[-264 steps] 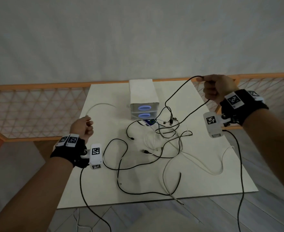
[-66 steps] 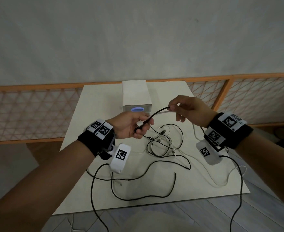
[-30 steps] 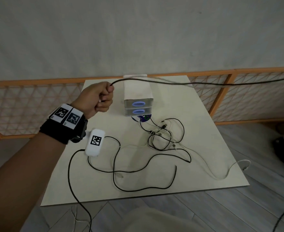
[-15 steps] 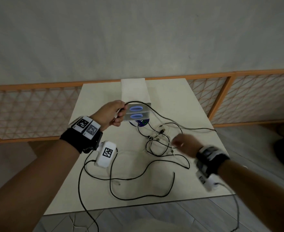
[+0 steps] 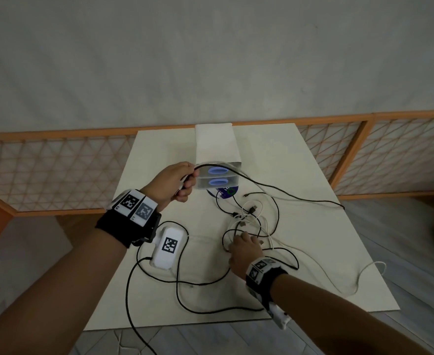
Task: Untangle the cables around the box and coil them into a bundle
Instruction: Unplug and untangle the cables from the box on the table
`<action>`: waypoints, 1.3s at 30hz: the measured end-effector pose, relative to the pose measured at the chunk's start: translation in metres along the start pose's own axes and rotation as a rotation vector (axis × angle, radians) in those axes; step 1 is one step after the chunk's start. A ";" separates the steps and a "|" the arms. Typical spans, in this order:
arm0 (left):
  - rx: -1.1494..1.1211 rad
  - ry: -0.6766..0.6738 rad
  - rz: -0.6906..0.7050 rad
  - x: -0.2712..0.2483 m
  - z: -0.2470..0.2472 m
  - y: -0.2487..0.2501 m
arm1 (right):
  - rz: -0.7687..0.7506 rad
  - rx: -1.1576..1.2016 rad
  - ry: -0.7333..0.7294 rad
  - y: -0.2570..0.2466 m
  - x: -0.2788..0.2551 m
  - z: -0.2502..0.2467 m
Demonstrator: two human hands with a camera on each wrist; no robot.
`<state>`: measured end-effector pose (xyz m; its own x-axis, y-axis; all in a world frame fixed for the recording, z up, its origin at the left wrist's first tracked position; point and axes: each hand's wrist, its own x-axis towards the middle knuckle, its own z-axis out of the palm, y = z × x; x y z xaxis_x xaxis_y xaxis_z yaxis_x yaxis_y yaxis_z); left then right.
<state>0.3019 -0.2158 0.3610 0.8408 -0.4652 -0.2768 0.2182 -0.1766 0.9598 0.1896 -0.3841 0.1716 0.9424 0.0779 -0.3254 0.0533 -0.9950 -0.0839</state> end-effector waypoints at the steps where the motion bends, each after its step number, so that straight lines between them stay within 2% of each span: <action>1: 0.009 0.000 -0.002 -0.001 0.001 -0.001 | -0.019 0.028 0.028 -0.007 0.005 -0.003; 3: 0.031 -0.003 -0.002 -0.001 0.003 -0.002 | -0.056 0.066 0.011 -0.021 0.017 -0.006; 6: 0.048 -0.019 -0.008 -0.003 0.005 -0.004 | -0.069 0.073 -0.183 -0.031 0.033 -0.005; 8: 0.044 -0.022 -0.009 -0.004 0.004 -0.004 | -0.089 0.064 -0.254 -0.030 0.036 -0.004; 11: 0.038 -0.008 0.004 -0.004 0.001 -0.001 | -0.119 0.005 -0.219 -0.024 0.035 -0.008; 13: 0.020 0.005 0.019 -0.004 -0.001 0.001 | -0.149 0.047 -0.184 -0.020 0.034 -0.010; 15: 0.003 0.014 0.033 -0.003 -0.002 0.004 | -0.182 0.178 -0.023 -0.019 0.035 -0.018; 18: -0.004 0.010 0.058 0.000 -0.001 0.011 | -0.277 0.329 0.401 -0.025 0.046 -0.044; 19: -0.006 0.006 0.067 0.001 0.000 0.014 | -0.305 0.339 0.496 -0.030 0.049 -0.052; 21: -0.007 -0.004 0.085 0.004 0.004 0.020 | -0.374 0.304 0.620 -0.043 0.049 -0.063; 22: -0.008 -0.012 0.093 0.005 0.005 0.022 | -0.415 0.297 0.620 -0.051 0.046 -0.067; 24: -0.009 -0.031 0.104 0.006 0.008 0.025 | -0.381 0.313 0.460 -0.059 0.036 -0.067; 26: -0.008 -0.041 0.107 0.007 0.010 0.025 | -0.246 0.315 0.326 -0.053 0.028 -0.060; 28: -0.003 -0.038 0.099 0.007 0.009 0.022 | -0.071 0.310 0.253 -0.033 0.027 -0.050; 30: 0.005 -0.041 0.085 0.007 0.008 0.018 | 0.081 0.234 0.068 -0.004 0.029 -0.033; 32: 0.024 -0.044 0.079 0.006 0.007 0.014 | 0.166 0.169 -0.106 0.024 0.024 -0.015; 33: 0.032 -0.045 0.077 0.006 0.006 0.013 | 0.178 0.139 -0.135 0.036 0.020 -0.009; 36: 0.032 -0.048 0.072 0.004 0.004 0.010 | 0.211 0.098 -0.067 0.062 0.007 0.000; 39: 0.022 -0.045 0.066 0.005 0.004 0.008 | 0.285 0.177 -0.050 0.063 0.001 -0.006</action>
<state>0.3057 -0.2232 0.3673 0.8299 -0.5147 -0.2153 0.1517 -0.1632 0.9749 0.1963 -0.4473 0.1716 0.8934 -0.1946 -0.4050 -0.2723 -0.9514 -0.1435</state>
